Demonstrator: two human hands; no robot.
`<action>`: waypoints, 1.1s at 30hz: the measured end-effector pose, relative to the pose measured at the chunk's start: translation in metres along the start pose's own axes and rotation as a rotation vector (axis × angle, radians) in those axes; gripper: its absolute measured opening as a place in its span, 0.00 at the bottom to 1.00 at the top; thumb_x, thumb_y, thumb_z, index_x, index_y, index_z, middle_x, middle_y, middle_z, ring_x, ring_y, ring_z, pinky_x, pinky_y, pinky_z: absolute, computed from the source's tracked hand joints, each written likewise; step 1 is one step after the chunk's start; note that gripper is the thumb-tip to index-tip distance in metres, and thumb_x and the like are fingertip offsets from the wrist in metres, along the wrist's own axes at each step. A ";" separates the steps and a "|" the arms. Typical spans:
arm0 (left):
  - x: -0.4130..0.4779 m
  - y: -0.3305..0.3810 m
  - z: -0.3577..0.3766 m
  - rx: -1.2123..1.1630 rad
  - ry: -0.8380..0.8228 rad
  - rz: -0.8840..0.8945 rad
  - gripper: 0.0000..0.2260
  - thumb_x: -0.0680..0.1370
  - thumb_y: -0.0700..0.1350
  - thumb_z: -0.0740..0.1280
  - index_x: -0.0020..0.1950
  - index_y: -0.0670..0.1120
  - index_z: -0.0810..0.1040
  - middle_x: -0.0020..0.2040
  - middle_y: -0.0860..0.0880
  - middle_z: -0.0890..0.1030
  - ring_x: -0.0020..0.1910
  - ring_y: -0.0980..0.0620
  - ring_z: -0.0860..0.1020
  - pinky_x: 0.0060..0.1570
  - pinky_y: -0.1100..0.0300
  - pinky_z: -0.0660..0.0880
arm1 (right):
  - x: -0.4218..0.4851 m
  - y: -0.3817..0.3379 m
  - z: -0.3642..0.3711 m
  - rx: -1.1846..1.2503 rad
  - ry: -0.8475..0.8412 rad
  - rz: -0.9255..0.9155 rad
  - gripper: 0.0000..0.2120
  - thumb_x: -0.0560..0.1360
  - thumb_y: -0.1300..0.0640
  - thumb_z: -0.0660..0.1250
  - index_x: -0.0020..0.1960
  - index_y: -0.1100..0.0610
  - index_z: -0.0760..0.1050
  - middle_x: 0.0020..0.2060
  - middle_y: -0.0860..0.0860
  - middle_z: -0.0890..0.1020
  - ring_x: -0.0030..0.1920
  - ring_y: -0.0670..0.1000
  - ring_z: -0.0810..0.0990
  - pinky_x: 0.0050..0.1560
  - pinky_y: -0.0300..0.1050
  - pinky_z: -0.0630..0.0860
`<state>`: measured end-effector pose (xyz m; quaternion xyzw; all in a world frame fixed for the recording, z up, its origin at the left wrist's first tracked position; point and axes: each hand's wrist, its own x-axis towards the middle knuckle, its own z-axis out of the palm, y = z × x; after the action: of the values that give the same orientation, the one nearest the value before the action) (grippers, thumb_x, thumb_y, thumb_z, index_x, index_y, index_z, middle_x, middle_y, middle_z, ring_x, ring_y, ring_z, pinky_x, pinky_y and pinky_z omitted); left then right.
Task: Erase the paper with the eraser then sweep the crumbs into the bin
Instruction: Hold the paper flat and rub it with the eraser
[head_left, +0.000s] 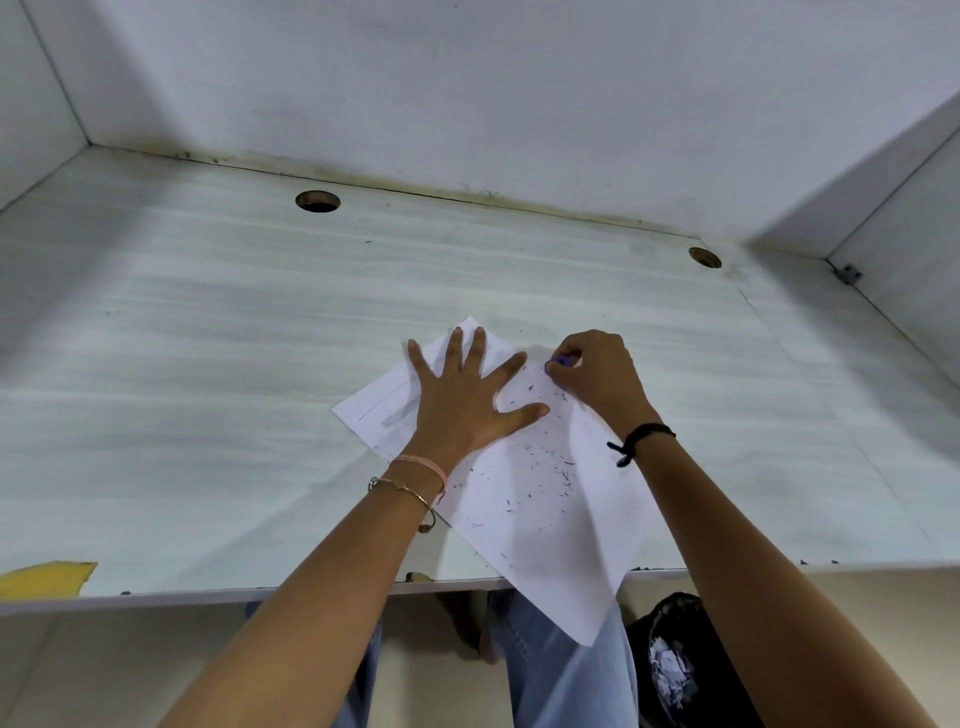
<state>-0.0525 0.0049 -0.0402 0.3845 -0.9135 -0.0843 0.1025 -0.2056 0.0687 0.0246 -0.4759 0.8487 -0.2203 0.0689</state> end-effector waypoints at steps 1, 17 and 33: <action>0.000 0.000 0.000 0.003 -0.003 0.002 0.39 0.68 0.78 0.39 0.77 0.66 0.50 0.81 0.45 0.46 0.79 0.42 0.42 0.64 0.25 0.34 | -0.002 -0.003 0.001 0.032 -0.012 -0.033 0.03 0.70 0.59 0.70 0.40 0.58 0.82 0.37 0.52 0.82 0.41 0.54 0.81 0.44 0.50 0.78; -0.001 0.001 0.000 -0.009 -0.012 -0.009 0.37 0.70 0.78 0.44 0.77 0.66 0.51 0.81 0.46 0.46 0.79 0.43 0.42 0.65 0.26 0.34 | -0.002 0.002 -0.009 -0.056 -0.057 0.093 0.04 0.71 0.55 0.70 0.42 0.54 0.82 0.42 0.49 0.83 0.46 0.53 0.80 0.55 0.54 0.72; 0.000 0.001 -0.002 0.018 -0.028 -0.002 0.38 0.69 0.78 0.42 0.77 0.66 0.50 0.81 0.46 0.45 0.79 0.43 0.42 0.65 0.24 0.36 | -0.014 -0.007 0.010 0.043 -0.105 -0.048 0.04 0.70 0.52 0.71 0.41 0.53 0.81 0.39 0.47 0.83 0.42 0.49 0.80 0.46 0.51 0.75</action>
<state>-0.0527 0.0059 -0.0381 0.3853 -0.9151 -0.0818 0.0861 -0.1895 0.0745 0.0177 -0.5054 0.8274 -0.2146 0.1182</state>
